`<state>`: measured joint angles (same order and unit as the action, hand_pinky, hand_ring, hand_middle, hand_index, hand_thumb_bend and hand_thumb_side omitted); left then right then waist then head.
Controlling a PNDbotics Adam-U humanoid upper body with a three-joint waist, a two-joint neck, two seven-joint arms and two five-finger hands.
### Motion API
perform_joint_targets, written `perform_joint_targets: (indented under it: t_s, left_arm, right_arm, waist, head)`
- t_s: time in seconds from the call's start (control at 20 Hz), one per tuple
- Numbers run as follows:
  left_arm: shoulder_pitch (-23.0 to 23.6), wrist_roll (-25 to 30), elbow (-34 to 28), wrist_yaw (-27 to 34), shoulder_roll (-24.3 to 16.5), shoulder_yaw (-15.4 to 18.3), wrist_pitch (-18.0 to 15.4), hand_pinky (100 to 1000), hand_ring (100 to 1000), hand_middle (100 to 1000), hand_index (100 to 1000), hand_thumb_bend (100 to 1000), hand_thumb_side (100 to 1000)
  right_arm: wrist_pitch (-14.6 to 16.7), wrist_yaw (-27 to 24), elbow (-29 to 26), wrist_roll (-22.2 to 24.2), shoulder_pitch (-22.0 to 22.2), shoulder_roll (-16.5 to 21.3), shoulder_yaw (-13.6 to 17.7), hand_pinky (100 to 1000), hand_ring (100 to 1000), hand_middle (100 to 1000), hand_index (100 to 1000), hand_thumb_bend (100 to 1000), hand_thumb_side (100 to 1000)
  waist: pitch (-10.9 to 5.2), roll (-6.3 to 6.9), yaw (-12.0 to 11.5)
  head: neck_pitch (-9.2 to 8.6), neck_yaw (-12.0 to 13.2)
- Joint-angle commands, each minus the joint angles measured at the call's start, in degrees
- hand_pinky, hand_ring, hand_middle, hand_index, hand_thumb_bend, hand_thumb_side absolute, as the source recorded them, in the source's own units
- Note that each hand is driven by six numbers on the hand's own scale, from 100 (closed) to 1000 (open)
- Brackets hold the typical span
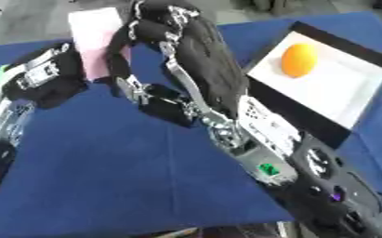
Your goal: Pick up the objects with one hand, pass them to the other hand, and then place them into the box on the other side of the table.
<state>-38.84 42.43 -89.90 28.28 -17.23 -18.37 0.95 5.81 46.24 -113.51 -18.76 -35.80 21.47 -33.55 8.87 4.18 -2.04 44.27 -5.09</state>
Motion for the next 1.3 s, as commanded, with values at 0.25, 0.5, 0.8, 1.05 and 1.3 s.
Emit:
perform_joint_targets:
  t_s: [0.25, 0.5, 0.8, 1.05, 1.3]
  left_arm:
    - [-0.8, -1.8, -0.6, -0.4, -1.1, 0.5, 0.3, 714, 524, 494, 542, 100, 582]
    - [-0.7, -1.9, -0.5, -0.5, -1.1, 0.5, 0.3, 714, 524, 493, 540, 100, 582]
    - [-0.7, -1.7, -0.6, -0.3, -1.1, 0.4, 0.2, 715, 525, 493, 540, 100, 584]
    - [-0.7, -1.3, -0.7, -0.1, -1.0, 0.2, 0.4, 717, 526, 494, 541, 100, 585]
    - [-0.7, -1.0, -0.9, 0.1, -0.9, 0.1, 0.4, 718, 527, 495, 541, 100, 585]
  right_arm:
    - [3.4, 1.8, -1.1, 4.2, -1.2, 0.7, 0.8, 686, 582, 516, 587, 100, 100]
    - [4.0, 3.1, -1.1, 6.0, -1.3, 0.8, 1.4, 697, 603, 547, 640, 100, 100]
    - [2.9, 5.0, -1.1, 7.0, -1.4, 0.6, 1.5, 705, 622, 588, 713, 141, 100]
    - [2.0, 6.1, -1.1, 7.1, -1.4, 0.5, 1.4, 708, 627, 592, 720, 159, 100]
    - [1.6, 7.7, -1.1, 7.1, -1.5, 0.5, 1.4, 713, 638, 605, 753, 177, 100]
  waist:
    - [-0.94, -0.12, 0.1]
    - [-0.92, -0.11, 0.2]
    - [-0.94, -0.03, 0.2]
    - [-0.95, -0.08, 0.1]
    - [-0.95, -0.10, 0.1]
  head:
    - [-0.15, 0.2]
    - [-0.15, 0.2]
    - [-0.15, 0.1]
    - [-0.15, 0.0]
    - [-0.15, 0.0]
